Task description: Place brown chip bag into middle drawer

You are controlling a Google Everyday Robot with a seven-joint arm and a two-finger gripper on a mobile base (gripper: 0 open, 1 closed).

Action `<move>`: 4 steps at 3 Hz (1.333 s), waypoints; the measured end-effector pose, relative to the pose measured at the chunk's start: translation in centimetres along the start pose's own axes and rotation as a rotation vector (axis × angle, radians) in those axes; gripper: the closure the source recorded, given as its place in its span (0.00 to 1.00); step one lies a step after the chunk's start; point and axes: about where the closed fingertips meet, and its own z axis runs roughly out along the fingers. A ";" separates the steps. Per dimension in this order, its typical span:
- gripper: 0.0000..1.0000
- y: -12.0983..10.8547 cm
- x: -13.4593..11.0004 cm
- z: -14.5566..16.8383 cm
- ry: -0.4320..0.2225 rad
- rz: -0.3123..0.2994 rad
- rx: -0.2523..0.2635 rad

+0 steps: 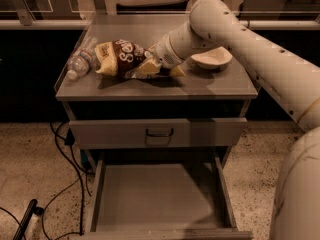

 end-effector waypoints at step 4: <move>1.00 4.5 -0.5 -9.5 -0.047 0.005 0.097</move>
Offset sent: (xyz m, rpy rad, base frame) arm -0.0073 -0.0084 0.0174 -0.0355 -0.0064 0.0066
